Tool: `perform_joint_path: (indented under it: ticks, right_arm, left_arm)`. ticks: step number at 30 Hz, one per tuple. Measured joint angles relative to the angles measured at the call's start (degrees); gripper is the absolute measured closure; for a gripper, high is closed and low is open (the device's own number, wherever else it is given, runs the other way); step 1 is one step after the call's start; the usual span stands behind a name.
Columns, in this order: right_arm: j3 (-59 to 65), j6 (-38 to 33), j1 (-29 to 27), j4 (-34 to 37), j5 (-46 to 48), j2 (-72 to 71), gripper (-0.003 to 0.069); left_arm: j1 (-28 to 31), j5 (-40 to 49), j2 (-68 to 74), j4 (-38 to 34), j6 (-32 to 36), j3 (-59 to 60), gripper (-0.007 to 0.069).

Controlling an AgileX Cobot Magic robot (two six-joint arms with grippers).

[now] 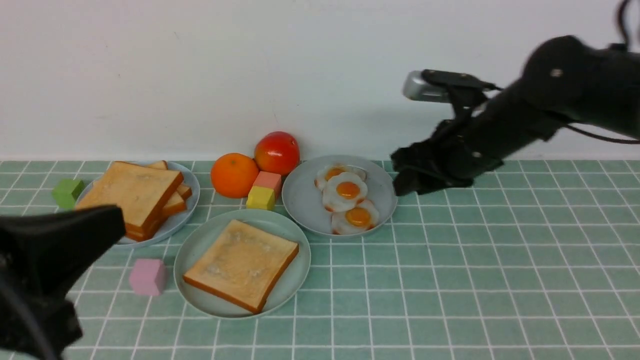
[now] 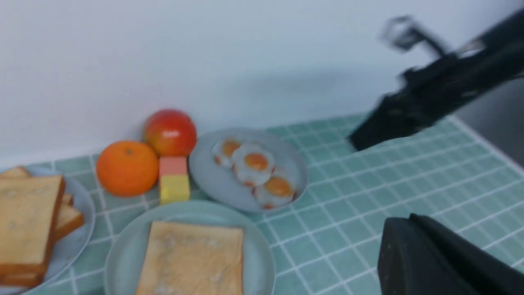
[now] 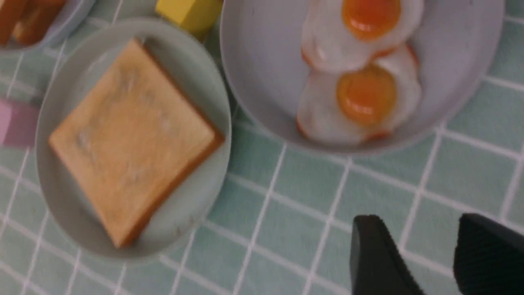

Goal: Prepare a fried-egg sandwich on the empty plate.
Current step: Use the right arm to grab a fried egg

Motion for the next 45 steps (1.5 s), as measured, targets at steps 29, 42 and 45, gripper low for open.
perform_joint_path:
  ticks: [29, 42, 45]
  right_arm:
    - [-27.99, 1.22, -4.66, 18.10, 0.15, 30.90, 0.0301]
    - [-28.58, 1.22, -4.71, 21.09, -2.09, 32.56, 0.0301]
    - [-28.76, 1.22, -4.71, 22.46, -2.43, 32.87, 0.0301]
  left_arm:
    - [0.00, -4.72, -0.59, -1.16, -0.73, 2.20, 0.0638]
    - [0.00, -4.72, -0.59, -2.83, -0.75, 2.20, 0.0638]
    - [0.00, -4.72, -0.59, -3.23, -0.75, 2.20, 0.0637]
